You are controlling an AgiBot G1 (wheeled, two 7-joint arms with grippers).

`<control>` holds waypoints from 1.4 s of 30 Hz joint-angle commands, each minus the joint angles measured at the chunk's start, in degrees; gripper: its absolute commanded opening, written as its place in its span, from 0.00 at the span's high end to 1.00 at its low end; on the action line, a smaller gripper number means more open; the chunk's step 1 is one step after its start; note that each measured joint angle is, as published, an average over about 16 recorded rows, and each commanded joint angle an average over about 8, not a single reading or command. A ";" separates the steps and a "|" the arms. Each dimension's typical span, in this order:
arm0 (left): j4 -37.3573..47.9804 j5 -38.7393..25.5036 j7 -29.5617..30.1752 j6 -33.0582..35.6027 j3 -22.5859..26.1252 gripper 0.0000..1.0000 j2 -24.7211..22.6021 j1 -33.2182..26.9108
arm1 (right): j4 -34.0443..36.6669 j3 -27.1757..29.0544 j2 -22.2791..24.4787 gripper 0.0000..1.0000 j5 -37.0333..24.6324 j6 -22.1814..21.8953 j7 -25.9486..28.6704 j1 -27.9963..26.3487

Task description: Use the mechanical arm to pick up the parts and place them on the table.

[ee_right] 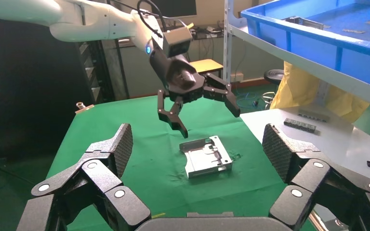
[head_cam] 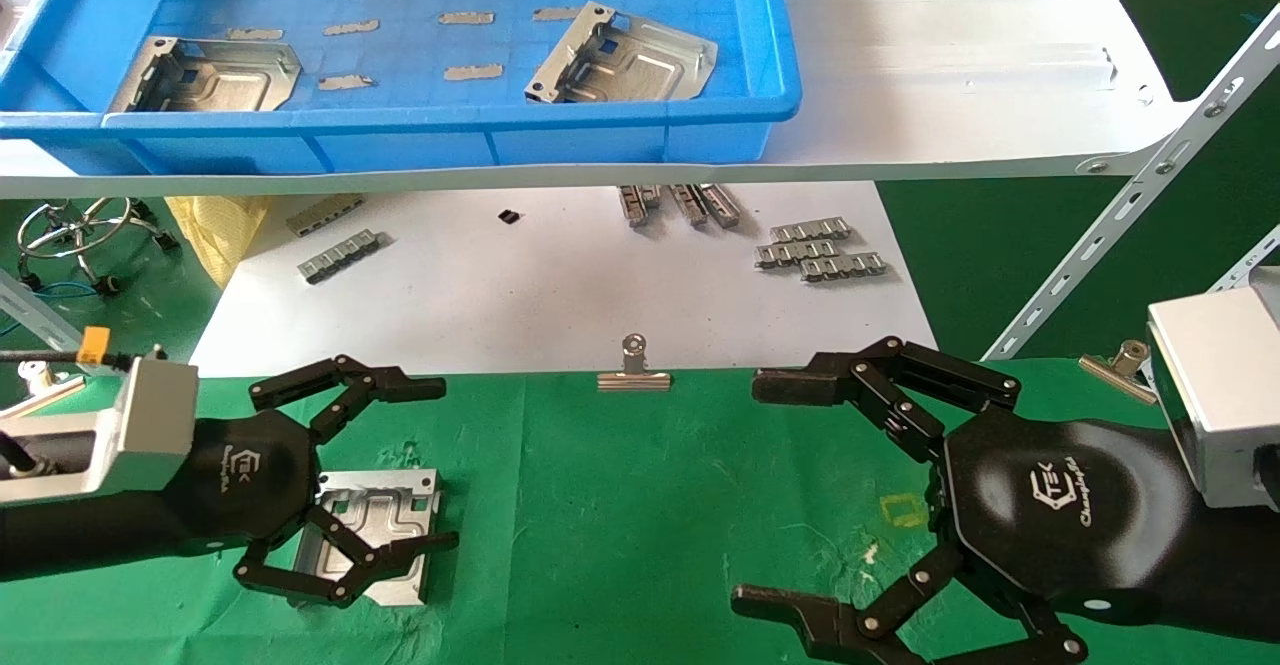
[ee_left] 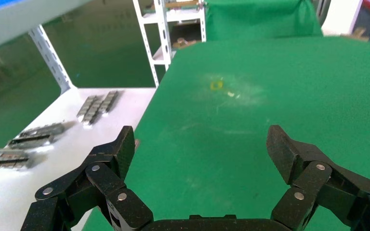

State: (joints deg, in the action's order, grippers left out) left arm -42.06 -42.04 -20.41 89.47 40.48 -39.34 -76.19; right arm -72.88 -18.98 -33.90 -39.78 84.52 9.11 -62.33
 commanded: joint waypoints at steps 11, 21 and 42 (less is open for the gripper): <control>-10.73 0.06 10.60 -1.28 -8.32 0.00 1.47 4.98 | 0.00 -0.02 0.01 0.00 0.01 -0.01 -0.01 0.00; -19.69 0.11 19.46 -2.36 -15.27 0.00 2.70 9.14 | 0.00 -0.03 0.01 0.00 0.02 -0.01 -0.01 -0.01; -33.38 0.21 32.22 -3.97 -25.85 0.00 4.59 15.50 | 0.03 -0.04 0.03 0.00 0.04 -0.03 -0.03 0.01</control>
State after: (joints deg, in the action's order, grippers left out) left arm -74.93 -41.84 11.55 85.55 15.00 -34.82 -60.92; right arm -72.86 -19.02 -33.88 -39.74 84.49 9.09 -62.33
